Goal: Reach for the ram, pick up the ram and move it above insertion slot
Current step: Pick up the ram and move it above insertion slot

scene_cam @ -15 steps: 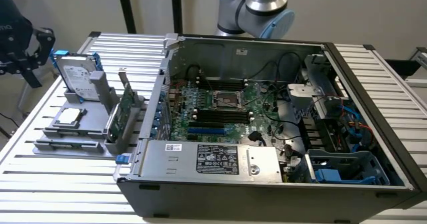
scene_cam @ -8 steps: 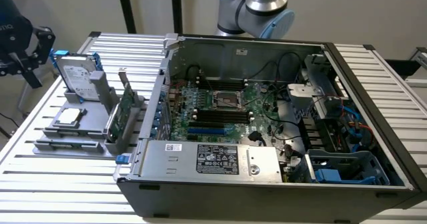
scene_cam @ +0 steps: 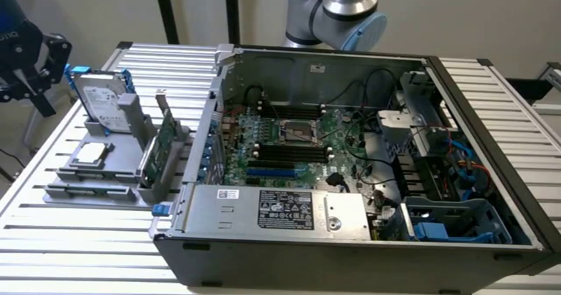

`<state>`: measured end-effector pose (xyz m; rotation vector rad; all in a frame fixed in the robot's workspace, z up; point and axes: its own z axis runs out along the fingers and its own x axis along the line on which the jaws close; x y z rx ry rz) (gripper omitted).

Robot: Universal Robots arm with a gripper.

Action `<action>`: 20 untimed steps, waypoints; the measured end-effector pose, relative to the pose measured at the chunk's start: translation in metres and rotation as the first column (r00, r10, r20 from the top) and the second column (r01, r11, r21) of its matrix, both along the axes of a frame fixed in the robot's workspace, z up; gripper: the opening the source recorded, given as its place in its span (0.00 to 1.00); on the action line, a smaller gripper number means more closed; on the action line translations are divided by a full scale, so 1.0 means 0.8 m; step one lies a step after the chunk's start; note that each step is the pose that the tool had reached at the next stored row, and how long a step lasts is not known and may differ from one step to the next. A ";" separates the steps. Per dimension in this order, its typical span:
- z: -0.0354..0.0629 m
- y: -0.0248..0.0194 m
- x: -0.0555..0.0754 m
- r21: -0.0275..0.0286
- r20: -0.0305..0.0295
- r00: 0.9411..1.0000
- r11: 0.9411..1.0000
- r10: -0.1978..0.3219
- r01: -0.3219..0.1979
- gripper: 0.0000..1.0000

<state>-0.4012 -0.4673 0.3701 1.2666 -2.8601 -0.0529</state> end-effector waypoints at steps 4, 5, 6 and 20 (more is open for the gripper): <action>0.000 0.0000 0.000 0.000 0.001 0.997 0.997 0.073 -0.073 0.11; -0.001 0.0000 0.000 0.000 0.001 0.996 0.996 0.091 -0.091 0.11; -0.001 0.0000 0.000 0.000 0.002 0.994 0.994 0.109 -0.109 0.11; -0.002 0.0000 0.000 -0.001 0.006 0.935 0.935 0.355 -0.355 0.11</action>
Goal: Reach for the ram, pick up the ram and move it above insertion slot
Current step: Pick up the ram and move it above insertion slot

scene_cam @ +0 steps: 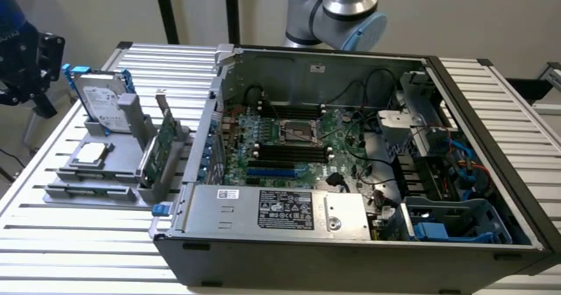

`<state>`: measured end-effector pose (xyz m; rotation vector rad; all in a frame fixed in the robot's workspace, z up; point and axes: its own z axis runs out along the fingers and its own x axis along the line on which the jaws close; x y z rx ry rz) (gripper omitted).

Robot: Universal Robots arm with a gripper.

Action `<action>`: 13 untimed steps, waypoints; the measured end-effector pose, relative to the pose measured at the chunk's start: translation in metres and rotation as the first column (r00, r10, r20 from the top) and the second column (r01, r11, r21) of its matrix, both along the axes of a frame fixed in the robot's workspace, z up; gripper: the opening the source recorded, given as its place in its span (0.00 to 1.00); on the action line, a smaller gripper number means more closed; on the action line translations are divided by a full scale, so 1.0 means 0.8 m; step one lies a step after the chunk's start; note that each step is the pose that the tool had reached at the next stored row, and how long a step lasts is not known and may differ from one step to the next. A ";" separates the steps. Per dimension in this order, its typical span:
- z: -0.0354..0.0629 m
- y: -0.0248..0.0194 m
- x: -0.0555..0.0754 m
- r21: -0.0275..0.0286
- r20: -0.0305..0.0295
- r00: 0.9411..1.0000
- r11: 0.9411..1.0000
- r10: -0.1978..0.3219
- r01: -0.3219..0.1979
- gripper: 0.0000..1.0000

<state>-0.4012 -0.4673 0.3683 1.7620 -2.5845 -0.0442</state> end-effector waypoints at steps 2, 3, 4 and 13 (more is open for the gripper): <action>0.000 0.0000 0.000 0.000 0.001 0.999 0.999 0.038 -0.038 0.11; 0.000 0.0000 0.000 0.000 0.001 0.998 0.998 0.056 -0.056 0.11; 0.000 0.0000 0.000 0.000 0.001 0.997 0.997 0.074 -0.074 0.11; -0.002 0.0000 0.000 -0.001 0.007 0.972 0.972 0.235 -0.235 0.11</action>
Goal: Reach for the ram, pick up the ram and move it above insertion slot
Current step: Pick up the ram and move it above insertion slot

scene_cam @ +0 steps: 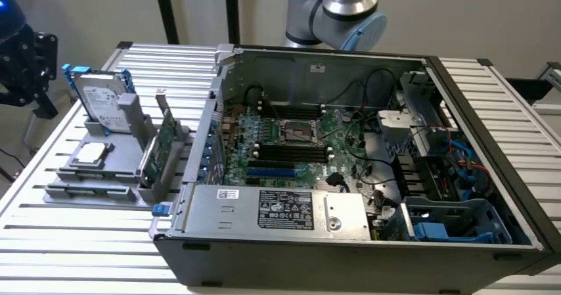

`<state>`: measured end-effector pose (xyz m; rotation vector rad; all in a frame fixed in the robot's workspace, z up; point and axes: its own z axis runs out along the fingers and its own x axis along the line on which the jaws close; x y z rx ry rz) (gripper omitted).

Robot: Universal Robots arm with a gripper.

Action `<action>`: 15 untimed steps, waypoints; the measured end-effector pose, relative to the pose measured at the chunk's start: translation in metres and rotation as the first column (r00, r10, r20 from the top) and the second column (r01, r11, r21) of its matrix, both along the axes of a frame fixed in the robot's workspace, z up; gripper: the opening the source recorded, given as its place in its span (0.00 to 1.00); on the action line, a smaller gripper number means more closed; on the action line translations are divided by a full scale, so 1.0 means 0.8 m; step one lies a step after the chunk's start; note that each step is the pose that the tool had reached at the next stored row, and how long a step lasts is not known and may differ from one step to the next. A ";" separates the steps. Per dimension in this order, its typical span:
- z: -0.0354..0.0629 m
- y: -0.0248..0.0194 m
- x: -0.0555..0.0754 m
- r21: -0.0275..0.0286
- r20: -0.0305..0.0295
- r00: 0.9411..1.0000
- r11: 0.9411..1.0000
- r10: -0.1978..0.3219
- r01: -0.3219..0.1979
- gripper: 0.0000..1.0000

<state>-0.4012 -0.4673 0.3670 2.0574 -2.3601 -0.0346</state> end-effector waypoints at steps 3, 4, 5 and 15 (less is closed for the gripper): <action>-0.001 0.0000 0.000 0.000 0.003 0.998 0.998 0.056 -0.056 0.11; -0.001 0.0000 0.000 0.000 0.005 0.997 0.997 0.073 -0.073 0.11; -0.001 0.0000 0.000 0.000 0.007 0.996 0.996 0.091 -0.091 0.11; -0.002 0.0000 0.000 -0.003 0.021 0.966 0.966 0.258 -0.258 0.11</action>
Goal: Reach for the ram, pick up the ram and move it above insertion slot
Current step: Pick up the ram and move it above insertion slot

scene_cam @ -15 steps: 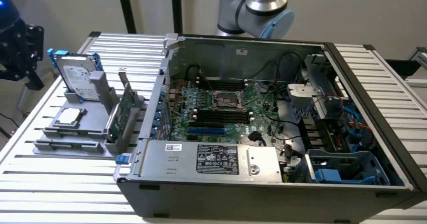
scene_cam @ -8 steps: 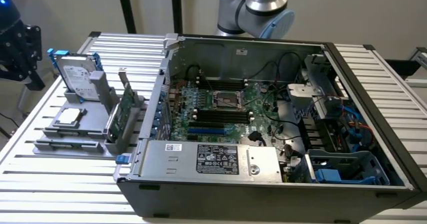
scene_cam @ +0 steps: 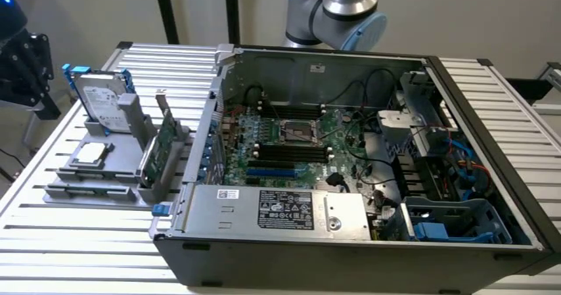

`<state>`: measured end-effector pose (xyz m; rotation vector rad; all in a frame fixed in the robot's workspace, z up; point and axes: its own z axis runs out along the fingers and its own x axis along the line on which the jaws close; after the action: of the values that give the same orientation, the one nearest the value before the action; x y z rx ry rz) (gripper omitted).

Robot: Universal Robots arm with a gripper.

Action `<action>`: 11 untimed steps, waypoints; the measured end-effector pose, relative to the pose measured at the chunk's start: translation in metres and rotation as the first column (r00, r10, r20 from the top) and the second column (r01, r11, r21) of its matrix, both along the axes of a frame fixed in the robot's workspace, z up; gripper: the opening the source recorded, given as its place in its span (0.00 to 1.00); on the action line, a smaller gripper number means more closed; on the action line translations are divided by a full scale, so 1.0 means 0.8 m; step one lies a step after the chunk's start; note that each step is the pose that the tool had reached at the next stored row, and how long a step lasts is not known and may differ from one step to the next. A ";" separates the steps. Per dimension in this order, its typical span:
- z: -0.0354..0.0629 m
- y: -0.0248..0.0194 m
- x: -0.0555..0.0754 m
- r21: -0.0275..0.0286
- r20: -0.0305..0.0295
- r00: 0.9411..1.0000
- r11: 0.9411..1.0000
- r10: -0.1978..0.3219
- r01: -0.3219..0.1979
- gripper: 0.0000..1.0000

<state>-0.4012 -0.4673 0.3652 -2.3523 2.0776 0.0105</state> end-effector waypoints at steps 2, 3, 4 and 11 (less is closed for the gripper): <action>0.000 0.0000 0.000 0.000 0.000 1.000 1.000 0.000 0.000 0.11; 0.000 0.0000 0.000 0.000 0.000 1.000 1.000 0.000 0.000 0.12; 0.000 0.0000 0.000 0.000 0.000 1.000 1.000 0.000 0.000 0.18; -0.008 -0.0001 0.000 0.000 0.000 1.000 1.000 -0.014 0.014 0.36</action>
<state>-0.4012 -0.4673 0.3586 -2.3382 2.0934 0.0105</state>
